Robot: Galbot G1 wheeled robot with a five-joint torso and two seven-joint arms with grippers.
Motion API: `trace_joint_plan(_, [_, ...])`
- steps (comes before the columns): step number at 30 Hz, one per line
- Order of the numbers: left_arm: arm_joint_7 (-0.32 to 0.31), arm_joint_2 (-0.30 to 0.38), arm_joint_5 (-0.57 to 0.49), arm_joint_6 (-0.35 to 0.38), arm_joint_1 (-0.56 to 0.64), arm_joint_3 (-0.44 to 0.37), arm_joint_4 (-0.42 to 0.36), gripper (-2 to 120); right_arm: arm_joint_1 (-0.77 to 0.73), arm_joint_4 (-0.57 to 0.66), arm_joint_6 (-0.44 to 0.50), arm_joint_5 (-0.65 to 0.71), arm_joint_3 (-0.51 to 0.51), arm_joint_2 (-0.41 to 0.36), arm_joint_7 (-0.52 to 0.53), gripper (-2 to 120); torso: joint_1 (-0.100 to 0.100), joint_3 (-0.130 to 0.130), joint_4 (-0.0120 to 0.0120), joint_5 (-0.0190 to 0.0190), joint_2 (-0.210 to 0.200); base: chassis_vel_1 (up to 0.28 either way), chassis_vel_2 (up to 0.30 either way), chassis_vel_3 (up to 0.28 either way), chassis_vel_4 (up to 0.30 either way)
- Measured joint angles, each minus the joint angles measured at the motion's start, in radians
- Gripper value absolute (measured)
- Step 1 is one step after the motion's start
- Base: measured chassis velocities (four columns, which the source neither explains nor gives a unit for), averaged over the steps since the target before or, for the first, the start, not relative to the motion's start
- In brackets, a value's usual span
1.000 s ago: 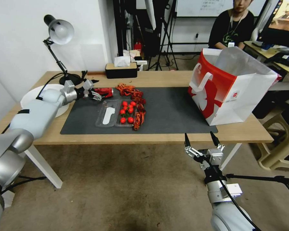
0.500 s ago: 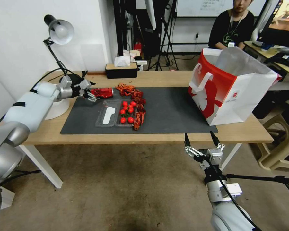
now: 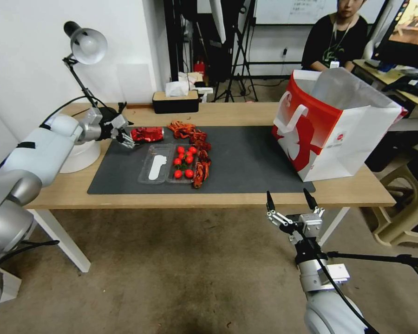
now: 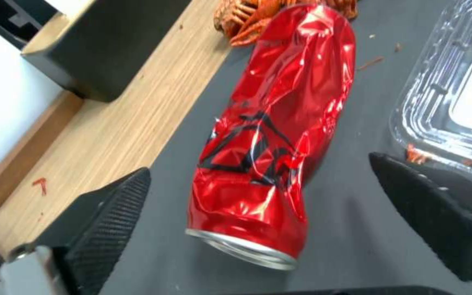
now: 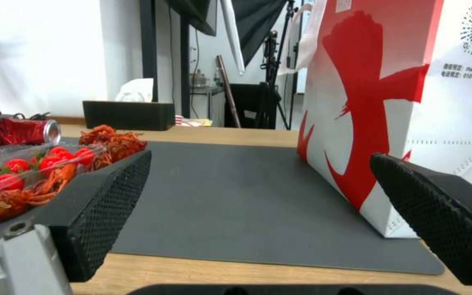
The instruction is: Pick up the trash from the table and place it into the takeout bag.
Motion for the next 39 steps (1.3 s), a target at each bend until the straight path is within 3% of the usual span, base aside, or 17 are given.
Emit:
trace_joint_plan(2, [0.002, -0.004, 0.009, 0.000, -0.003, 0.001, 0.016, 90, 0.002, -0.001, 0.000, 0.001, -0.001, -0.002, 0.000, 100, 0.000, 0.000, 0.0000, 0.0001, 0.000, 0.000, 0.000, 0.000, 0.000])
trace_joint_plan(8, [0.004, -0.004, 0.014, 0.002, -0.003, 0.000, 0.025, 81, 0.008, -0.006, 0.000, 0.012, -0.002, -0.003, 0.000, 100, 0.000, 0.000, 0.0003, 0.0001, 0.000, 0.000, 0.000, 0.000, 0.000])
trace_joint_plan(18, [0.003, -0.005, 0.015, 0.001, 0.001, 0.000, 0.026, 48, 0.018, -0.014, 0.000, 0.016, -0.006, -0.004, -0.002, 100, 0.000, 0.000, 0.0001, 0.0004, 0.000, 0.000, 0.000, 0.000, 0.000])
trace_joint_plan(32, [0.004, 0.003, 0.009, -0.007, 0.020, -0.029, -0.006, 47, 0.019, -0.016, -0.001, 0.016, -0.006, -0.005, -0.003, 100, 0.000, 0.000, 0.0001, -0.0005, 0.000, 0.000, 0.000, 0.000, 0.000])
trace_joint_plan(39, [0.015, 0.016, -0.122, -0.016, 0.023, -0.079, -0.115, 47, 0.024, -0.015, -0.006, 0.016, -0.007, -0.007, -0.003, 100, 0.000, 0.000, 0.0001, 0.0000, 0.000, 0.000, 0.000, 0.000, 0.000])
